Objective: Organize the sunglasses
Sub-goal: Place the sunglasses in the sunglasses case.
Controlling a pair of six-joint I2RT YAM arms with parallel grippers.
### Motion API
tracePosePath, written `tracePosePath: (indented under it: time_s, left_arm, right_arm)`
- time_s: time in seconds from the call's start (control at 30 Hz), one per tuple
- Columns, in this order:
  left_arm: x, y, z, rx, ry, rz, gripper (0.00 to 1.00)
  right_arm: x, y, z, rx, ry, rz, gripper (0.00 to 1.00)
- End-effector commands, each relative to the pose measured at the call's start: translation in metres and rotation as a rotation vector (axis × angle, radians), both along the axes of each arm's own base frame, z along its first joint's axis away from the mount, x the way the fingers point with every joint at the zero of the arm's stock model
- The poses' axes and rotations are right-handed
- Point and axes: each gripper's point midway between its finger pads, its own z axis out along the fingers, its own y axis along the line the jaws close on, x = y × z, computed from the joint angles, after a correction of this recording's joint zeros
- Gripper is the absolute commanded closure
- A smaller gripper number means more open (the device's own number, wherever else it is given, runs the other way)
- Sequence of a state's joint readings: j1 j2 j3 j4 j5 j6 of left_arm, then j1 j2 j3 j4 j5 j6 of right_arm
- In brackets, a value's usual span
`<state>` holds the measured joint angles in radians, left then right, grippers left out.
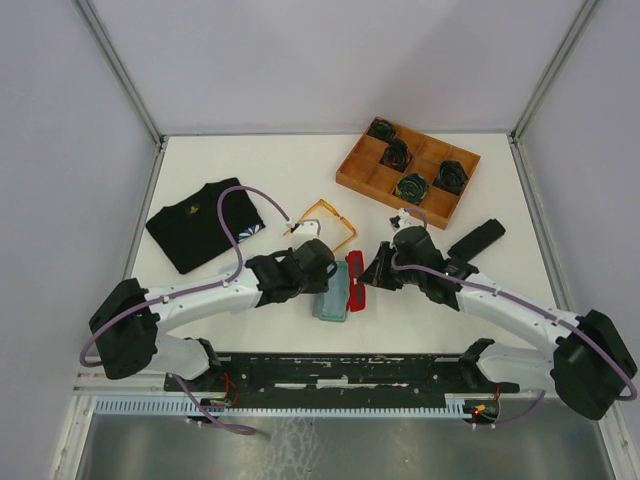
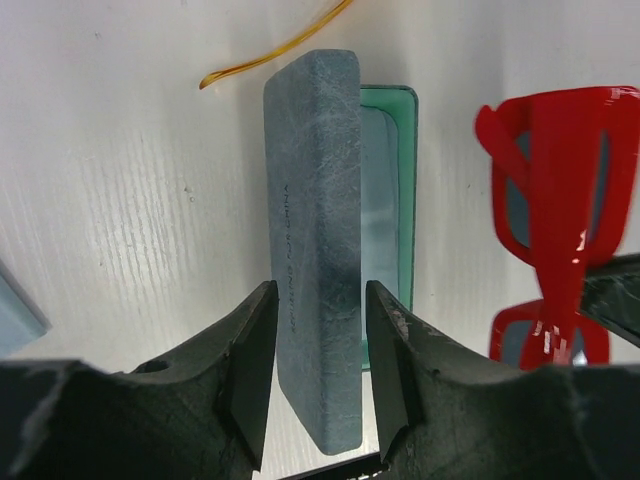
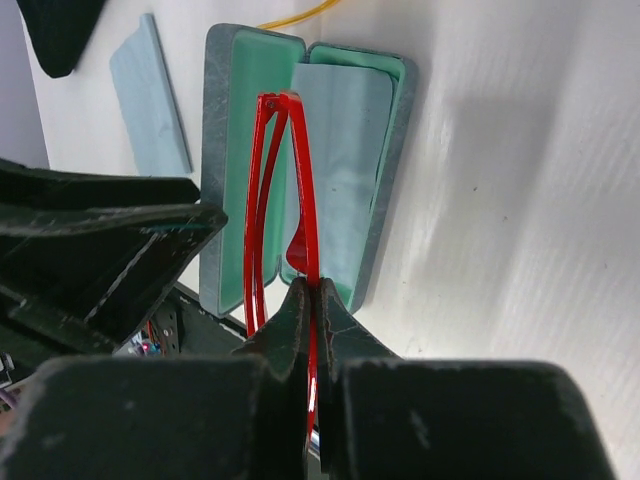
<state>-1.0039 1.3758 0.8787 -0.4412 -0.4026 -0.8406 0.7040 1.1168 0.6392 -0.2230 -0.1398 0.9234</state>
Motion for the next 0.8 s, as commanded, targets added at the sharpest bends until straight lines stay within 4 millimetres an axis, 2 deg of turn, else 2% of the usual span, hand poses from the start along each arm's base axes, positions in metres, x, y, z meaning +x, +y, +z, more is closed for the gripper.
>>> tracePosePath:
  time_s: [0.0,0.37,0.77]
  left_arm:
    - [0.004,-0.011,0.019,-0.099,-0.043,0.004,0.52]
    - [0.014,-0.009,0.023,-0.204,-0.051,0.006,0.52]
    - [0.017,-0.011,0.012,-0.193,-0.025,-0.019,0.56]
  right_arm:
    - [0.016,0.018,0.005,0.084,-0.032,-0.011,1.0]
    - [0.032,0.038,-0.027,0.127,0.019,-0.04,1.0]
    - [0.025,0.051,-0.047,0.131,0.056,-0.012,1.0]
